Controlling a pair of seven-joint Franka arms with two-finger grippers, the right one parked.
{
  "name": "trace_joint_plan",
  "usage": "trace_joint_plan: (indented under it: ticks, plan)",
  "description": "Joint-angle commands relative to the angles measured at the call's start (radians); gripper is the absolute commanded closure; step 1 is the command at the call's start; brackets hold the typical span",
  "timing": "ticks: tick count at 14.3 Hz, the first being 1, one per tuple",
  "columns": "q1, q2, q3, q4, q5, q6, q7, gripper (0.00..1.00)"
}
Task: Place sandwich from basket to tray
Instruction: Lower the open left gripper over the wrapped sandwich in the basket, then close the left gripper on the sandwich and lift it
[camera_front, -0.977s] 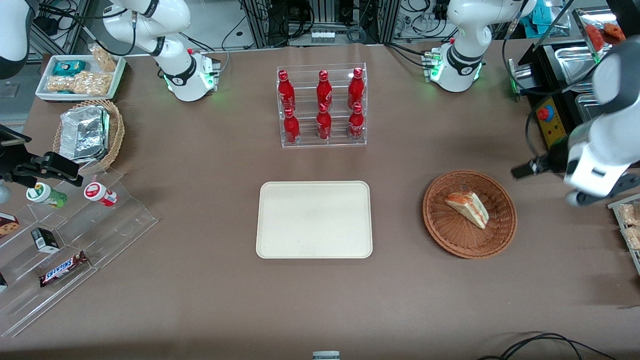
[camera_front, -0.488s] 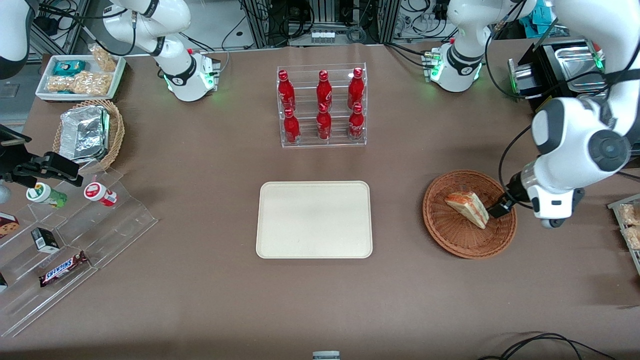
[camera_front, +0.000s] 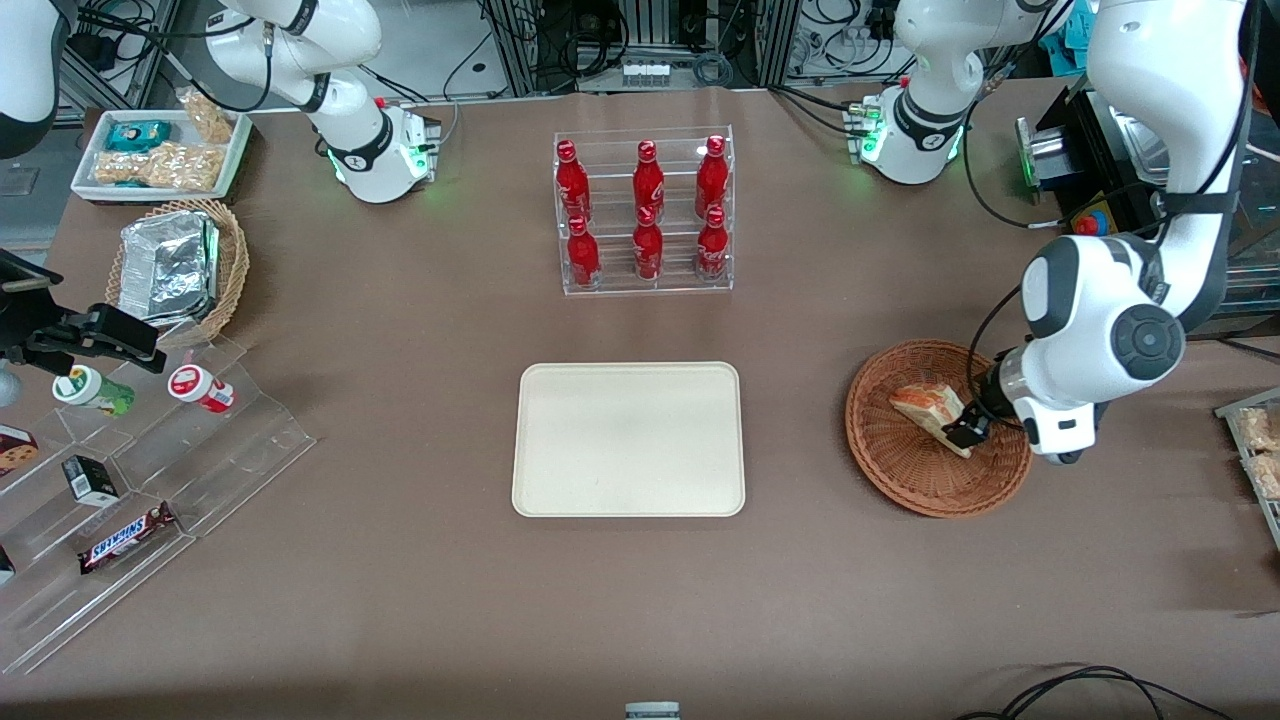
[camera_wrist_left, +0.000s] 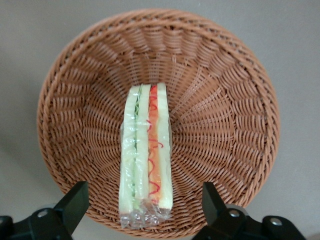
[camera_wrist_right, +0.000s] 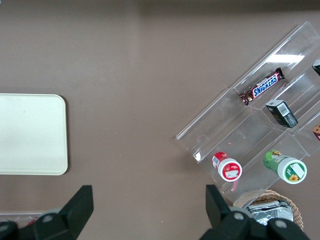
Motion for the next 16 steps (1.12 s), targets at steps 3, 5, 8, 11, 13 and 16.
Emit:
trace_joint_plan:
  ticks: [3,5,8,11,13,16]
  plan:
    - [-0.010,0.040,0.002,0.001,0.008,0.020,-0.038,0.00]
    - [-0.010,0.053,0.002,0.001,0.008,0.021,-0.038,0.00]
    - [-0.010,0.070,0.002,-0.022,0.008,0.049,-0.038,0.00]
    - [-0.010,0.096,0.002,-0.027,0.007,0.069,-0.038,0.00]
    - [-0.010,0.097,0.002,-0.027,0.005,0.069,-0.041,0.23]
    - [-0.010,0.095,0.002,-0.026,0.010,0.063,-0.044,0.68]
